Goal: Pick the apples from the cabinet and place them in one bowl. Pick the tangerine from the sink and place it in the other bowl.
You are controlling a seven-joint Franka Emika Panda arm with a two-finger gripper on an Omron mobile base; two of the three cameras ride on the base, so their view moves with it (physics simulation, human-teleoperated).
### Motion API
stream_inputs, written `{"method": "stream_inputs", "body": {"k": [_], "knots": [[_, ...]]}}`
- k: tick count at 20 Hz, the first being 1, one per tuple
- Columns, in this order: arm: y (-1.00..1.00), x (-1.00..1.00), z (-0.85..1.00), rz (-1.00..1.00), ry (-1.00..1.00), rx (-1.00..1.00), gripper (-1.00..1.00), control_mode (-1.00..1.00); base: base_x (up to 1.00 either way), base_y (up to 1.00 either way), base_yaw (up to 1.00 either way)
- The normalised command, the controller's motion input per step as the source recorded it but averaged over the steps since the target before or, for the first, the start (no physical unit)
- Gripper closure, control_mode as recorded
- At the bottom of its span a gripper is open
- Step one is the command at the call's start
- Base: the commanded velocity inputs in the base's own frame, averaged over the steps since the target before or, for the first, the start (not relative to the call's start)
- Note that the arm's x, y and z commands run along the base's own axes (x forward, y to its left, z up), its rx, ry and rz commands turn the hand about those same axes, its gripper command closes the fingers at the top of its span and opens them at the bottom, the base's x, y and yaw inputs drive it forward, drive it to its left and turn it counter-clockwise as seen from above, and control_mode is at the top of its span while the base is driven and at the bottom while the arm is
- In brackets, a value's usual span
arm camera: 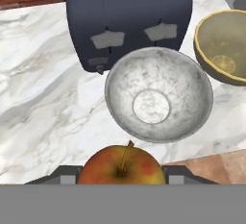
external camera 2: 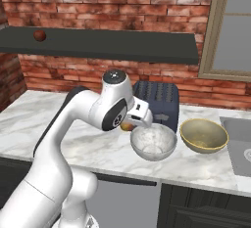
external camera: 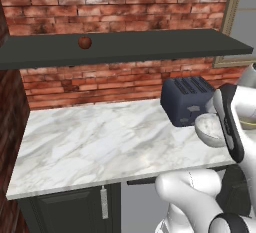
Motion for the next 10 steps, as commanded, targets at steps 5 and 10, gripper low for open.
{"method": "stream_inputs", "body": {"k": [5,10], "knots": [[-0.15,0.52,-0.31,0.0,0.0,0.0,1.0,-1.0,0.0,0.0,0.0],[-0.26,0.32,-0.27,0.0,0.0,0.0,1.0,-1.0,0.0,0.0,0.0]]}}
